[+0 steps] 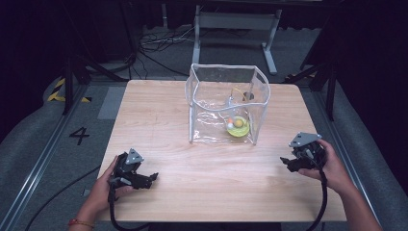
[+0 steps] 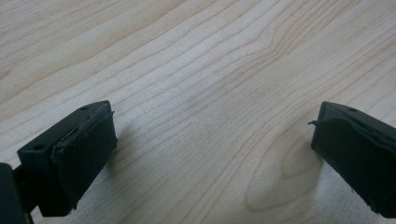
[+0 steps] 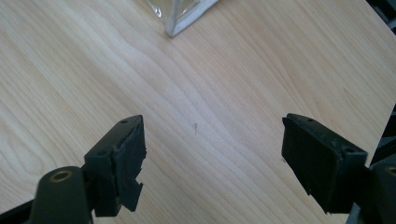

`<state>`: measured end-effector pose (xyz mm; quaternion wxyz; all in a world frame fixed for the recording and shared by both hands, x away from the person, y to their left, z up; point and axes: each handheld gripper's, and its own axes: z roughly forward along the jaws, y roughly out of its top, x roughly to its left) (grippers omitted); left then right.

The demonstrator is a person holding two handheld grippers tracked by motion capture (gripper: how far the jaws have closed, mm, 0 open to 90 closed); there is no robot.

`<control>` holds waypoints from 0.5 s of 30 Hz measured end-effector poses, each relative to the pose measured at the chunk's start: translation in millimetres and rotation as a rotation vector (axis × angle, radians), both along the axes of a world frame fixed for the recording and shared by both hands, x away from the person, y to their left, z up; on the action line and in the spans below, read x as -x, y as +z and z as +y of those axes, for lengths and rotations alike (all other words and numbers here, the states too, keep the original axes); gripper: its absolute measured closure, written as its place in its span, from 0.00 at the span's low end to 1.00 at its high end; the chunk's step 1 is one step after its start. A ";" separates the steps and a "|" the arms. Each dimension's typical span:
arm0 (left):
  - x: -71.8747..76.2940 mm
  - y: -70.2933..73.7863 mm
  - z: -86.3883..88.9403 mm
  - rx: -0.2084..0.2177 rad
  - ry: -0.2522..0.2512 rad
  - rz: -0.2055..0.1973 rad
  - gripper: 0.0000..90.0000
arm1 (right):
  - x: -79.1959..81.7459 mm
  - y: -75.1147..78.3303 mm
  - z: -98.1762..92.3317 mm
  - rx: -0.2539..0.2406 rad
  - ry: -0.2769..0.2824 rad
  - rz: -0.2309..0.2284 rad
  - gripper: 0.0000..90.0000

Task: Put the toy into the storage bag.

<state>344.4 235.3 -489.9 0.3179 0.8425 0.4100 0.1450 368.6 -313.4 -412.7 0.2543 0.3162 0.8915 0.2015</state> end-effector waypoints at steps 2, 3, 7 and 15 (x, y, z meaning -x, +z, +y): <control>0.0 0.0 0.0 0.000 -0.001 0.000 0.00 | 3.8 -6.6 -3.6 -0.016 0.004 0.004 0.24; 0.0 0.0 0.0 0.000 -0.001 0.000 0.00 | 6.0 -9.5 -5.5 -0.015 0.005 0.000 0.24; 0.0 0.0 0.0 -0.001 -0.001 0.000 0.00 | 14.1 -18.7 -14.4 -0.038 0.004 -0.017 0.24; 0.1 -0.2 -0.1 0.002 0.001 0.001 0.00 | 29.5 -36.9 -42.7 -0.141 -0.037 -0.035 0.24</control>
